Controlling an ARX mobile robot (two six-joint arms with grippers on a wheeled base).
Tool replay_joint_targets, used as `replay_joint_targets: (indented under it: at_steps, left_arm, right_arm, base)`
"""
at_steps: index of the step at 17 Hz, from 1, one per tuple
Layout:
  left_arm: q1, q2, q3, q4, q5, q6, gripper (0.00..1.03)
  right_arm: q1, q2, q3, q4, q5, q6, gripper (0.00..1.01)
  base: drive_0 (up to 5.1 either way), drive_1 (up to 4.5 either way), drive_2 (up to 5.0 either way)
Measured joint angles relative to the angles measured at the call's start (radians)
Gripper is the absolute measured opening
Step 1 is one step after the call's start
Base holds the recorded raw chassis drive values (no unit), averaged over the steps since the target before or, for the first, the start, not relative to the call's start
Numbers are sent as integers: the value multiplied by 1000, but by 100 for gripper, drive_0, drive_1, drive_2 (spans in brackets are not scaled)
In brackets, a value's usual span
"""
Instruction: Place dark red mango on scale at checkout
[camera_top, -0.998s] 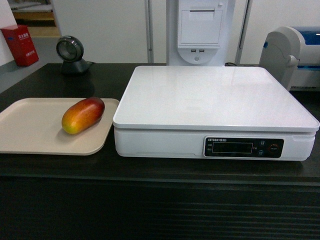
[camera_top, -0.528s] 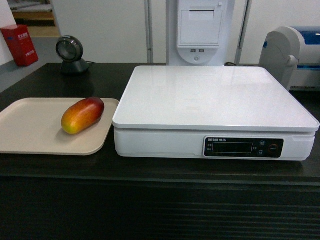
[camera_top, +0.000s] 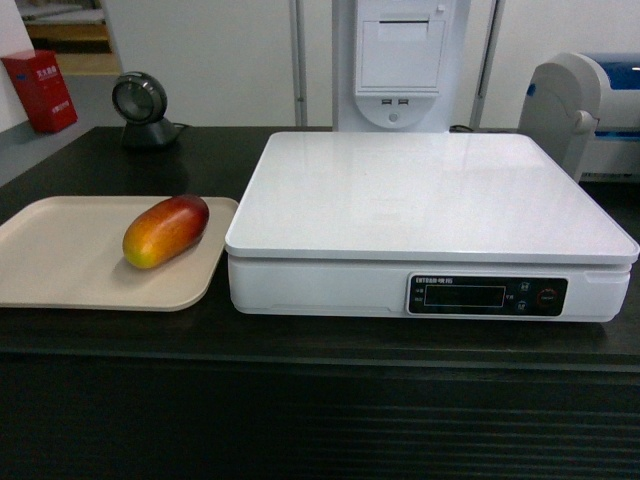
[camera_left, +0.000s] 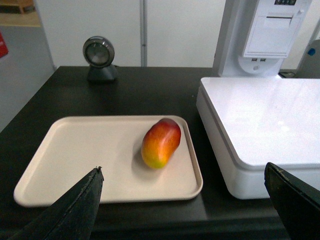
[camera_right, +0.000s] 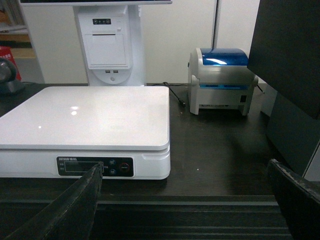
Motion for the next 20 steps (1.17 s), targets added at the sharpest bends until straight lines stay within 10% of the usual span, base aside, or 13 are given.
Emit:
replay_joint_targets:
  at_steps: [6, 20]
  left_arm:
    - [84, 635, 409, 70, 271, 67, 98]
    - [-25, 1113, 994, -261, 216, 222, 98]
  right_arm:
    - [0, 0, 0, 0, 0, 0, 98]
    - [0, 0, 0, 0, 0, 0, 98]
  base:
    - [0, 0, 0]
    - [0, 0, 0]
